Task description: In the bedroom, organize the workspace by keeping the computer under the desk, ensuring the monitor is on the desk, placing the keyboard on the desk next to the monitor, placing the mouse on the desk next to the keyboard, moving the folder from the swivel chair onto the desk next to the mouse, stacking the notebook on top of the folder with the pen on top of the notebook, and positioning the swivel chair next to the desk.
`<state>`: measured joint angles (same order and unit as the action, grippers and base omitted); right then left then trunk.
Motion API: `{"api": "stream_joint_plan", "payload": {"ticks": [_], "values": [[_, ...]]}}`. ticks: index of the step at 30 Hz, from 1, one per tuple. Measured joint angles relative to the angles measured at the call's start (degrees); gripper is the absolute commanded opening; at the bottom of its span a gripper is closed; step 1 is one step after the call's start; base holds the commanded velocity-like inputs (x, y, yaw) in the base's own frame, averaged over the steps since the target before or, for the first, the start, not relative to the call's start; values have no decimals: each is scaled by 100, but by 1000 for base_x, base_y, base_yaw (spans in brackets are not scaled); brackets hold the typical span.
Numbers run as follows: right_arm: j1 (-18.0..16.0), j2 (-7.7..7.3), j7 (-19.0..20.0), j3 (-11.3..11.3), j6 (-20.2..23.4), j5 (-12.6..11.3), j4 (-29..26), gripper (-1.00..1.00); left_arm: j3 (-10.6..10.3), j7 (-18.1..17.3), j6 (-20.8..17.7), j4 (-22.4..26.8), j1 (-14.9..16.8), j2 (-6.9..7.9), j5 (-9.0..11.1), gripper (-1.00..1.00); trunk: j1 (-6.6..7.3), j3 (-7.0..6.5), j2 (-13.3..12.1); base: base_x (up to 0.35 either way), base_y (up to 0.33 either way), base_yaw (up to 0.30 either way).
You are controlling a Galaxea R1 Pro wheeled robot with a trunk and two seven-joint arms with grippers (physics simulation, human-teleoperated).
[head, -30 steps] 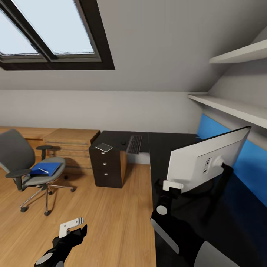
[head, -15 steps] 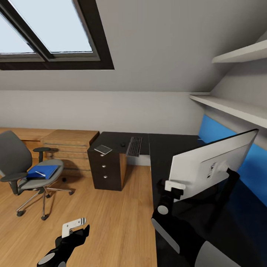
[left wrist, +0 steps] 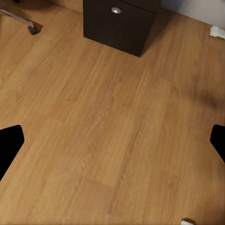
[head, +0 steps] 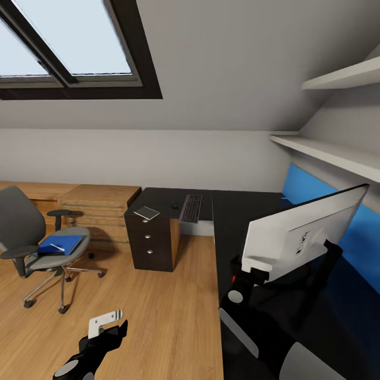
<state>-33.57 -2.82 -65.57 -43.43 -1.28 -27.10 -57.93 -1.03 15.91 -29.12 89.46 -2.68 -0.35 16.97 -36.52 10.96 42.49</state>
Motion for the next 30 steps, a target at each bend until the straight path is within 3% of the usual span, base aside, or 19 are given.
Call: {"api": "stream_joint_plan", "payload": {"ticks": [30], "values": [[0,0,-3,19,8,-7,42,100,3,0,2,-1,3,2,0,100,-3,0,0,-280,-147,0]]}}
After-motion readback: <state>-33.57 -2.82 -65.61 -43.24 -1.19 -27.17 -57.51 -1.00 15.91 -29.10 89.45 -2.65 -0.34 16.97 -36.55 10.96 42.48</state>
